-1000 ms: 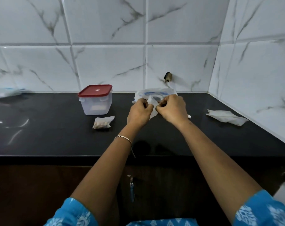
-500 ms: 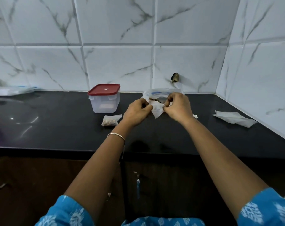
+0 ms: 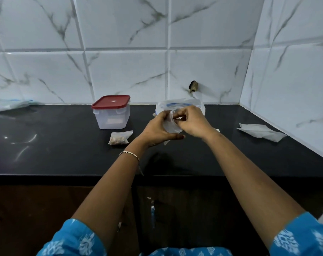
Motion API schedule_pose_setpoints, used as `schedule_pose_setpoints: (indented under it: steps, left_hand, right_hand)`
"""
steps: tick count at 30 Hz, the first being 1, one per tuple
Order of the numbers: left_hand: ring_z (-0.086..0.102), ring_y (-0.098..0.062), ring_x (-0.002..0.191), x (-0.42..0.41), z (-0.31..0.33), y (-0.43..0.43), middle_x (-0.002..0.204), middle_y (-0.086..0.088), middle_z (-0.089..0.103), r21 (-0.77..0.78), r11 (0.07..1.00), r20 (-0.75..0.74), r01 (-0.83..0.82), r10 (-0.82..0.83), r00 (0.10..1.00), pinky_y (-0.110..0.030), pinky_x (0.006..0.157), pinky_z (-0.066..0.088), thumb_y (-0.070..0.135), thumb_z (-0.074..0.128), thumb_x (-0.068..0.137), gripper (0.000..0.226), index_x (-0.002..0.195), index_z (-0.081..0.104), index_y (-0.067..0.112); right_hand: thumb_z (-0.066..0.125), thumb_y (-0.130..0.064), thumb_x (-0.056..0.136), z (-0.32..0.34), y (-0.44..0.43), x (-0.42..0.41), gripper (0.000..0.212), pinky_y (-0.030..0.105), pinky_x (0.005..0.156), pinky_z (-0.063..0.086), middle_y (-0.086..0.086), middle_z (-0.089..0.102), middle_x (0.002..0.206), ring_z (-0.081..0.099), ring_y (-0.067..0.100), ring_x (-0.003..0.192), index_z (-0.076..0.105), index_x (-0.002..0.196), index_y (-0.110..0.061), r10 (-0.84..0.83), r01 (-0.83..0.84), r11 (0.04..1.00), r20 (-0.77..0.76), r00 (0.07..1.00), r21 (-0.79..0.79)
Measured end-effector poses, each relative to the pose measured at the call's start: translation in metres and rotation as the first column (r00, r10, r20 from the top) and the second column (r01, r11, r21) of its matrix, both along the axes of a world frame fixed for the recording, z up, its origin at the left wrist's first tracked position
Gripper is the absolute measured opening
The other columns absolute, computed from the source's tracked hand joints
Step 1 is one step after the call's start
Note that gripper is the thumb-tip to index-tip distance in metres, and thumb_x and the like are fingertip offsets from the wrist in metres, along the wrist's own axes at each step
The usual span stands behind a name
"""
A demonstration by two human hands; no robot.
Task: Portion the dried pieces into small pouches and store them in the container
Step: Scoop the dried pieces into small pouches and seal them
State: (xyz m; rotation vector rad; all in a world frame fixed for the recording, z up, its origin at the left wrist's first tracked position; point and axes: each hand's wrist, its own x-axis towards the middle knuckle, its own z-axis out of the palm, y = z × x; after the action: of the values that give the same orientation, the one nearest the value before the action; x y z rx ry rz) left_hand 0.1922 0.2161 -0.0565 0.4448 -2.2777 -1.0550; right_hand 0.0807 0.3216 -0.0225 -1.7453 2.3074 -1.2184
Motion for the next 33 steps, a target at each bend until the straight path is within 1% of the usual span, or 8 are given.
schedule_pose_setpoints:
  steps: [3,8,12,16,21,24,28,33]
  left_hand:
    - [0.059,0.003,0.091,-0.008,-0.001,0.002,0.103,0.011,0.064,-0.064,0.995,-0.046,-0.076,0.074,0.996,0.0,0.07,0.04,0.026,0.088,0.065,0.064,0.12,0.057,0.017]
    - [0.062,-0.001,0.1,-0.014,-0.006,0.0,0.11,0.009,0.067,-0.101,0.99,-0.073,-0.094,0.087,0.994,-0.006,0.079,0.042,0.026,0.089,0.064,0.066,0.122,0.06,0.017]
    - [0.062,-0.002,0.092,-0.02,-0.01,-0.005,0.101,0.01,0.067,-0.092,0.989,-0.054,-0.113,0.108,0.993,-0.011,0.078,0.043,0.029,0.089,0.064,0.059,0.116,0.064,0.015]
    - [0.063,-0.01,0.1,-0.03,-0.016,-0.01,0.107,0.004,0.068,-0.063,0.992,-0.019,-0.109,0.108,0.994,-0.017,0.082,0.046,0.032,0.087,0.067,0.059,0.118,0.063,0.014]
    - [0.058,-0.012,0.112,-0.047,-0.024,-0.018,0.12,0.003,0.063,0.003,0.991,-0.001,-0.133,0.133,0.991,-0.022,0.094,0.046,0.043,0.084,0.068,0.068,0.123,0.059,0.013]
    - [0.057,-0.011,0.108,-0.051,-0.025,-0.023,0.114,0.007,0.06,0.075,0.985,-0.036,-0.154,0.157,0.987,-0.021,0.089,0.044,0.038,0.083,0.072,0.061,0.122,0.058,0.014]
    - [0.059,-0.009,0.105,-0.054,-0.028,-0.033,0.111,0.006,0.064,0.163,0.972,-0.091,-0.169,0.185,0.979,-0.025,0.093,0.048,0.036,0.083,0.072,0.055,0.117,0.06,0.013]
    - [0.053,-0.004,0.102,-0.055,-0.025,-0.038,0.114,0.007,0.059,0.257,0.952,-0.118,-0.167,0.203,0.972,-0.02,0.089,0.043,0.029,0.082,0.074,0.057,0.123,0.059,0.012]
  right_hand:
    - [0.069,-0.028,0.084,-0.001,0.002,-0.004,0.017,0.022,0.075,0.051,-0.01,0.074,0.095,0.067,0.007,0.089,0.076,0.098,-0.023,-0.061,0.061,0.998,-0.068,0.996,0.0]
    - [0.08,-0.049,0.067,0.002,0.011,-0.005,0.032,0.023,0.063,0.043,-0.014,0.061,0.079,0.055,0.005,0.071,0.072,0.087,-0.026,-0.139,0.147,0.988,-0.162,0.977,0.04]
    - [0.081,-0.031,0.073,-0.004,0.005,-0.017,0.015,0.012,0.056,0.037,-0.017,0.06,0.078,0.053,-0.005,0.064,0.07,0.08,-0.024,-0.061,0.061,0.997,-0.022,0.998,0.037]
    - [0.077,-0.022,0.08,-0.012,0.003,-0.029,0.01,0.021,0.064,0.048,-0.014,0.066,0.086,0.062,0.004,0.07,0.074,0.086,-0.014,-0.008,0.011,1.0,0.088,0.996,-0.029]
    - [0.069,-0.018,0.088,-0.033,0.004,-0.07,0.005,0.022,0.074,0.048,-0.006,0.068,0.086,0.063,0.01,0.078,0.072,0.09,-0.016,-0.301,0.324,0.916,0.132,0.945,-0.236]
    - [0.061,-0.015,0.092,-0.053,0.009,-0.107,0.015,0.025,0.081,0.047,0.001,0.071,0.102,0.064,0.019,0.093,0.073,0.101,-0.015,-0.469,0.478,0.871,0.096,0.878,-0.114]
    - [0.054,-0.03,0.097,-0.074,0.013,-0.131,0.026,0.04,0.099,0.045,0.005,0.067,0.119,0.055,0.03,0.115,0.069,0.116,-0.023,-0.512,0.511,0.848,-0.033,0.858,0.143]
    - [0.05,-0.033,0.099,-0.071,0.006,-0.126,0.025,0.044,0.099,0.034,0.006,0.063,0.118,0.046,0.031,0.121,0.067,0.115,-0.024,-0.506,0.523,0.826,-0.132,0.853,0.211]
